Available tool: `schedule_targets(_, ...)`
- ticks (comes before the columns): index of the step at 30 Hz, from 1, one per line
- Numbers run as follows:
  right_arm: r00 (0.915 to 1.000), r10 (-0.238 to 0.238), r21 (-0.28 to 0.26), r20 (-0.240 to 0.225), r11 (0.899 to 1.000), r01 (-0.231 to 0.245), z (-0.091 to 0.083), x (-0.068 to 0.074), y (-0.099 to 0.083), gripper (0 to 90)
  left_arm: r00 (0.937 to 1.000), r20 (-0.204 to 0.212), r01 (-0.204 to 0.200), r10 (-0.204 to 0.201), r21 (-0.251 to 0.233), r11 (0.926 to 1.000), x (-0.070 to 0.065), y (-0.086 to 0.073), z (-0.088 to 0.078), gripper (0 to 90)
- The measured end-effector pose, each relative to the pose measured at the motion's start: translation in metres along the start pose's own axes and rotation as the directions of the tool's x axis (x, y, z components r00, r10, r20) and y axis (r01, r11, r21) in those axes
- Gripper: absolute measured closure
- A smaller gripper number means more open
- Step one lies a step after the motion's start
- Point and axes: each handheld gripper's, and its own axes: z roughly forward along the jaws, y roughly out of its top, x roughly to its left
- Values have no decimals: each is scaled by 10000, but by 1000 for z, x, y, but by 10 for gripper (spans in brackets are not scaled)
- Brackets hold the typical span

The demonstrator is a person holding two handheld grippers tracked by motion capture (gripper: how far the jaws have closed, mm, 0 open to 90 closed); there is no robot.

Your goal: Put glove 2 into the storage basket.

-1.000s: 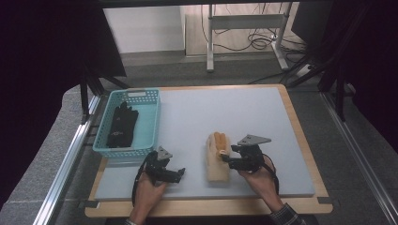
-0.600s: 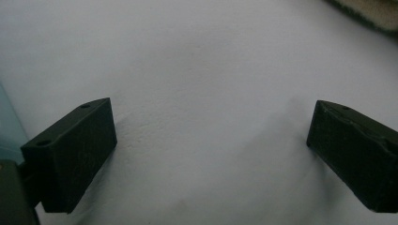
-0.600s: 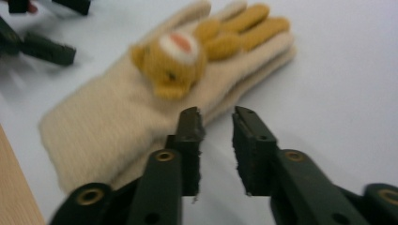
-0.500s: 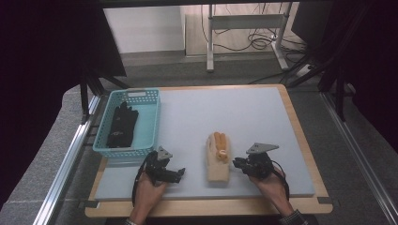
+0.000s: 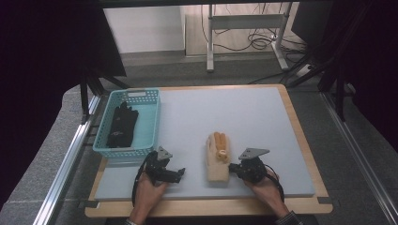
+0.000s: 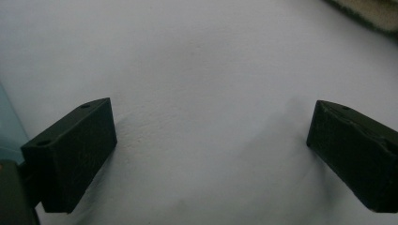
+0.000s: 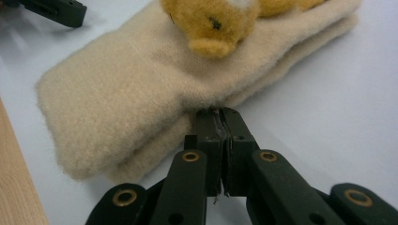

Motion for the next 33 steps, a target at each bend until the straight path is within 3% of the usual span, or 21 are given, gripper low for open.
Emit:
schedule_targets(20, 9985, -181, -59, -526, 9998, 178, 30, 21, 21, 851, 10000, -12, 16, -16, -27, 10000, 0, 0, 0, 26)
schedule_targets(25, 9981, -216, -71, -580, 9998, 212, 38, 24, 27, 847, 9998, 7, 179, -179, -124, 9998, 1, -1, -2, 42)
schedule_targets(33, 9977, -390, -128, -555, 9992, 383, 52, 30, 38, 840, 10000, 15, 9, -9, 79, 10000, 5, -8, -9, 28)
